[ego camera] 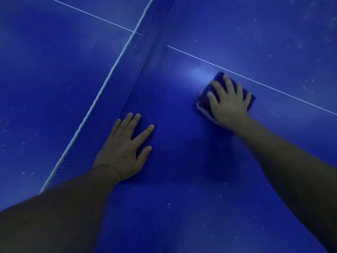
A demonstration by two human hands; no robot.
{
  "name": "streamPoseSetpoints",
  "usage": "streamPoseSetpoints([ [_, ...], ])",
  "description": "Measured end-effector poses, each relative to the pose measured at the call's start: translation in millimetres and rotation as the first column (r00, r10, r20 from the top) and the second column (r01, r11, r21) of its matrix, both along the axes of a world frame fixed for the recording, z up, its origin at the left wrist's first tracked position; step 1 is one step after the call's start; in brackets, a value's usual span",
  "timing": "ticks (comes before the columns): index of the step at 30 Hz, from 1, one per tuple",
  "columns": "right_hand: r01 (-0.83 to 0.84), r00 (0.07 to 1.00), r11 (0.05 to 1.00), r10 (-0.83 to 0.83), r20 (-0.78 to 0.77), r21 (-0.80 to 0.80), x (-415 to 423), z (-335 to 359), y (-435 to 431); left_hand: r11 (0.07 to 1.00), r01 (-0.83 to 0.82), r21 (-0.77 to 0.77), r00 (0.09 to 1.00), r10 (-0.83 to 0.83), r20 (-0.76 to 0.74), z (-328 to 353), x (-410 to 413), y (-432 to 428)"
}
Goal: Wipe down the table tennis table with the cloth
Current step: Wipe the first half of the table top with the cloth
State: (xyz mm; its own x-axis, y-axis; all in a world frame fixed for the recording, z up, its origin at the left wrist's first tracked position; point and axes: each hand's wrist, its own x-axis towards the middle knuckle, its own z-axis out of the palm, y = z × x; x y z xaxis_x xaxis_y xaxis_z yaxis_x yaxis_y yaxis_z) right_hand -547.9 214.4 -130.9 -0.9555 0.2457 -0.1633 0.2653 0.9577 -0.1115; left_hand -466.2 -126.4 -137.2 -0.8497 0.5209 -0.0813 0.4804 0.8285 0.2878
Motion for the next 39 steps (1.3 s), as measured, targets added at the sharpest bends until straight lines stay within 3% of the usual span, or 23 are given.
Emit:
streamPoseSetpoints([
  [2, 0.105, 0.994, 0.993, -0.104, 0.013, -0.058, -41, -2, -10, 1.0, 0.005, 0.001, 1.0, -0.005, -0.004, 0, 0, 0],
  [4, 0.087, 0.996, 0.993, -0.086, 0.019, -0.083, -59, -2, -28, 1.0, 0.006, -0.002, 1.0, -0.006, -0.008, -1, 0, 0],
  [7, -0.182, 0.983, 0.983, 0.181, -0.028, -0.02, -17, -3, -42, 1.0, 0.011, 0.0, 1.0, -0.011, -0.013, -1, 1, -1],
  [10, -0.438, 0.898, 0.898, 0.439, -0.031, 0.038, 46, 0, -20, 1.0, 0.018, 0.019, 1.0, -0.017, -0.021, -2, 1, -1],
  [12, -0.373, 0.927, 0.925, 0.374, -0.009, 0.069, 33, 6, 8, 0.999, 0.021, 0.03, 1.0, -0.02, -0.023, -2, 2, -1],
  [15, -0.086, 0.996, 0.996, 0.086, 0.004, -0.003, -31, 7, 7, 0.999, 0.027, 0.044, 1.0, -0.026, -0.017, -3, 2, -3],
  [17, -0.06, 0.998, 0.998, 0.061, 0.006, -0.023, -58, 4, -26, 0.998, 0.03, 0.058, 0.999, -0.029, -0.017, -2, 3, -3],
  [21, -0.393, 0.917, 0.92, 0.392, -0.066, 0.01, -3, -3, -88, 0.996, 0.034, 0.088, 0.999, -0.031, -0.029, -1, 3, -3],
  [23, -0.555, 0.83, 0.831, 0.553, -0.071, -0.021, 50, -2, -75, 0.995, 0.034, 0.097, 0.999, -0.031, -0.026, 1, 3, -3],
  [25, -0.609, 0.792, 0.793, 0.609, -0.035, 0.007, 66, 2, -37, 0.993, 0.017, 0.114, 1.0, -0.018, 0.006, 3, 3, -3],
  [30, -0.235, 0.972, 0.971, 0.236, 0.025, -0.035, 21, 6, -15, 0.988, -0.033, 0.149, 0.997, 0.021, 0.081, 7, 3, -3],
  [32, -0.252, 0.968, 0.967, 0.252, 0.011, -0.029, 34, 3, -50, 0.99, -0.025, 0.141, 0.995, 0.011, 0.103, 9, 4, -4],
  [35, -0.477, 0.877, 0.879, 0.476, -0.061, 0.006, 112, -1, -99, 0.991, -0.013, 0.131, 0.992, -0.003, 0.122, 9, 9, -5],
  [39, -0.745, 0.667, 0.665, 0.742, -0.068, -0.053, 219, -1, -97, 0.992, -0.055, 0.115, 0.996, 0.046, 0.081, 6, 56, -13],
])
